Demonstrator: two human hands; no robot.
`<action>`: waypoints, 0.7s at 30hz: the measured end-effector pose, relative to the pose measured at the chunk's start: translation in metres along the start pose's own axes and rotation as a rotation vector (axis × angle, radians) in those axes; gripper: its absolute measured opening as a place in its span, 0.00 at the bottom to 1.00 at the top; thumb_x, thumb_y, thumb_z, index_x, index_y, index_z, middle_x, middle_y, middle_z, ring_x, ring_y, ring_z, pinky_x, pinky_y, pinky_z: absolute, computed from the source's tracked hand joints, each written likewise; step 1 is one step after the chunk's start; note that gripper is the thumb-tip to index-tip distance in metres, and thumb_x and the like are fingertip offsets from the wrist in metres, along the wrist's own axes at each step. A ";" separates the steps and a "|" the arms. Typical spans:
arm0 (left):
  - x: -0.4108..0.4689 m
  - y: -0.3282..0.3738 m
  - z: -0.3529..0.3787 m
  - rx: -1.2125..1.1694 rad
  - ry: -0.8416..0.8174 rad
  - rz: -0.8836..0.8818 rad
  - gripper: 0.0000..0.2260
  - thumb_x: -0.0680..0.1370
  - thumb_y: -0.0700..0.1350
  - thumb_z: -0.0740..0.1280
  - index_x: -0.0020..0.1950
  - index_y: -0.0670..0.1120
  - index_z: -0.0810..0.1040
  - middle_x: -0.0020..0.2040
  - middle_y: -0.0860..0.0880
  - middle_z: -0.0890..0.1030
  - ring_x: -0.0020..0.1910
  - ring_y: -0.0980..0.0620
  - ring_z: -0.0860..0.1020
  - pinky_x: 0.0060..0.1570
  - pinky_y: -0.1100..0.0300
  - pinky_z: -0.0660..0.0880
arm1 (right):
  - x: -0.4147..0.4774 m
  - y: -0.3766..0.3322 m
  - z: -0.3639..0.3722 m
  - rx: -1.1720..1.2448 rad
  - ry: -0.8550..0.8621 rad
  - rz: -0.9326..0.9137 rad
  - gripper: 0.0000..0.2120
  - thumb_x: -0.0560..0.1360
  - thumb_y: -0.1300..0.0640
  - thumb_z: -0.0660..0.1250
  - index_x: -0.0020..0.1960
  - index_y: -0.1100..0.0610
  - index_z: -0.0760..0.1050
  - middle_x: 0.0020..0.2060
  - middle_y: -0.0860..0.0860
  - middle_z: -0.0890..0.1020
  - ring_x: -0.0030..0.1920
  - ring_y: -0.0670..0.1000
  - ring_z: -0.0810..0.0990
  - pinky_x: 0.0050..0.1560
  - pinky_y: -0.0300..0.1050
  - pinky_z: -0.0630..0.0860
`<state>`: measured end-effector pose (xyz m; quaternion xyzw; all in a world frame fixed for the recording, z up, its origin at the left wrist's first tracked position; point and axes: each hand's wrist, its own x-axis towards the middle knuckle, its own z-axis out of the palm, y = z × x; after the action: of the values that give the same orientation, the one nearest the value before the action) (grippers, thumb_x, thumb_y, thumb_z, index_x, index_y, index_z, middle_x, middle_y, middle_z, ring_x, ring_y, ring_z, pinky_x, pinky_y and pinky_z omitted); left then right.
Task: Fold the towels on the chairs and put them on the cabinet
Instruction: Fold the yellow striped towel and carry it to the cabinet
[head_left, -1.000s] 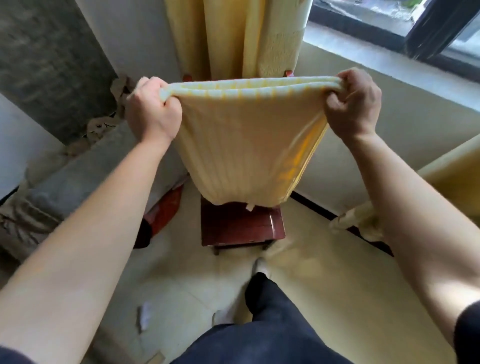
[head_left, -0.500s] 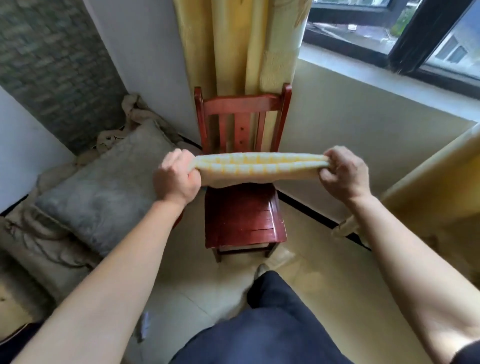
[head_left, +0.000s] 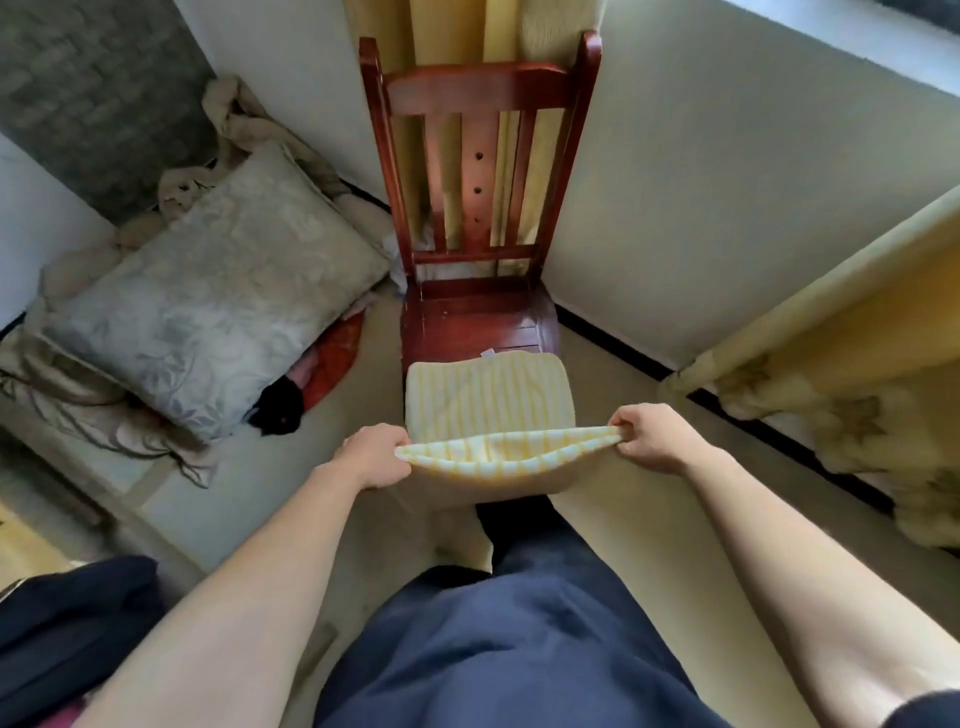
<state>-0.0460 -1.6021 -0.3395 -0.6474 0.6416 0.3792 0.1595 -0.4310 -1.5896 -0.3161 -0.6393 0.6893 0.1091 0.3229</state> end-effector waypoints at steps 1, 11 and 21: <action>0.002 0.000 0.001 -0.025 -0.002 -0.013 0.06 0.70 0.45 0.65 0.43 0.57 0.75 0.49 0.52 0.80 0.51 0.46 0.77 0.46 0.56 0.70 | 0.004 0.001 0.001 0.016 -0.020 0.009 0.11 0.68 0.55 0.66 0.49 0.46 0.79 0.42 0.44 0.80 0.49 0.52 0.80 0.50 0.48 0.79; 0.075 -0.004 -0.020 -0.320 0.113 -0.161 0.06 0.71 0.40 0.66 0.42 0.50 0.78 0.39 0.50 0.80 0.43 0.45 0.77 0.32 0.60 0.69 | 0.097 -0.010 -0.014 0.109 -0.063 0.026 0.07 0.71 0.53 0.66 0.49 0.46 0.77 0.40 0.45 0.80 0.46 0.53 0.79 0.45 0.47 0.76; 0.236 -0.019 0.006 0.047 -0.017 -0.116 0.16 0.73 0.38 0.59 0.57 0.52 0.74 0.54 0.47 0.73 0.54 0.40 0.76 0.52 0.48 0.75 | 0.261 0.008 0.053 -0.140 -0.152 0.017 0.16 0.75 0.57 0.62 0.62 0.53 0.74 0.55 0.54 0.81 0.54 0.60 0.79 0.45 0.47 0.72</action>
<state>-0.0557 -1.7633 -0.5128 -0.6765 0.6102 0.3596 0.2017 -0.4157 -1.7708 -0.5113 -0.6444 0.6587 0.2079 0.3280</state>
